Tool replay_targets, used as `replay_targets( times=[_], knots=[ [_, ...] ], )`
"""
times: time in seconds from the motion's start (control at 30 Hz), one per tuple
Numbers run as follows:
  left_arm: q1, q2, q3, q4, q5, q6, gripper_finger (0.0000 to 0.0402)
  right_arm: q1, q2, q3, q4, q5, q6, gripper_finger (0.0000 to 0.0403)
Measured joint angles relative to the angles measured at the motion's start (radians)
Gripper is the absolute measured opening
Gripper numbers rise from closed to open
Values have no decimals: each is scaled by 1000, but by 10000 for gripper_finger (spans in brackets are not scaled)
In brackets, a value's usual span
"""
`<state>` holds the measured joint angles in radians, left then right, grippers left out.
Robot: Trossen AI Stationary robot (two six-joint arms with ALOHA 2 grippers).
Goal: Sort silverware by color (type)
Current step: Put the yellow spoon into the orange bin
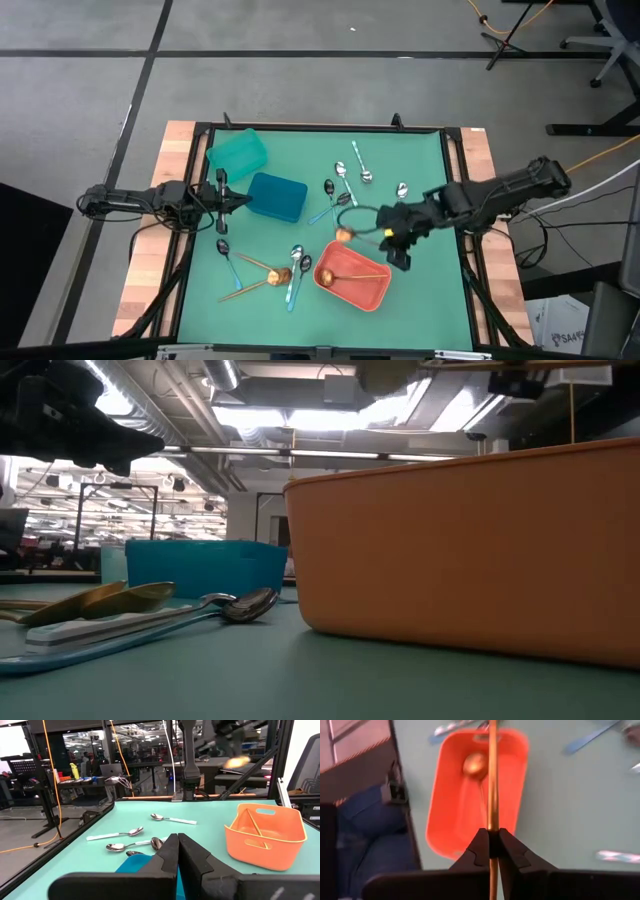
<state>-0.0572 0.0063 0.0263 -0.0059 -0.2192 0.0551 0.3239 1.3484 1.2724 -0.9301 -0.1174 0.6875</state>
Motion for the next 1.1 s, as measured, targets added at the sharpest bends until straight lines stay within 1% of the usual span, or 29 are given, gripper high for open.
replay_targets(
  times=[0.1,0.2,0.33,0.43,0.67,0.8,1.0,1.1],
  knots=[
    [0,0,0,0,0,0,0,35,43,0,6,-58,26,1],
    [0,0,0,0,0,0,0,52,102,0,30,-147,27,1],
    [0,0,0,0,0,0,0,50,193,0,67,-270,24,1],
    [0,0,0,0,0,0,0,40,257,0,68,-328,11,1],
    [0,0,0,0,0,0,0,19,352,0,70,-387,-41,1],
    [0,0,0,0,0,0,0,-6,372,0,78,-407,-65,6],
    [0,0,0,0,0,0,0,-47,384,0,114,-407,-68,8],
    [0,0,0,0,0,0,0,-62,397,1,149,-410,-110,8]
  ],
)
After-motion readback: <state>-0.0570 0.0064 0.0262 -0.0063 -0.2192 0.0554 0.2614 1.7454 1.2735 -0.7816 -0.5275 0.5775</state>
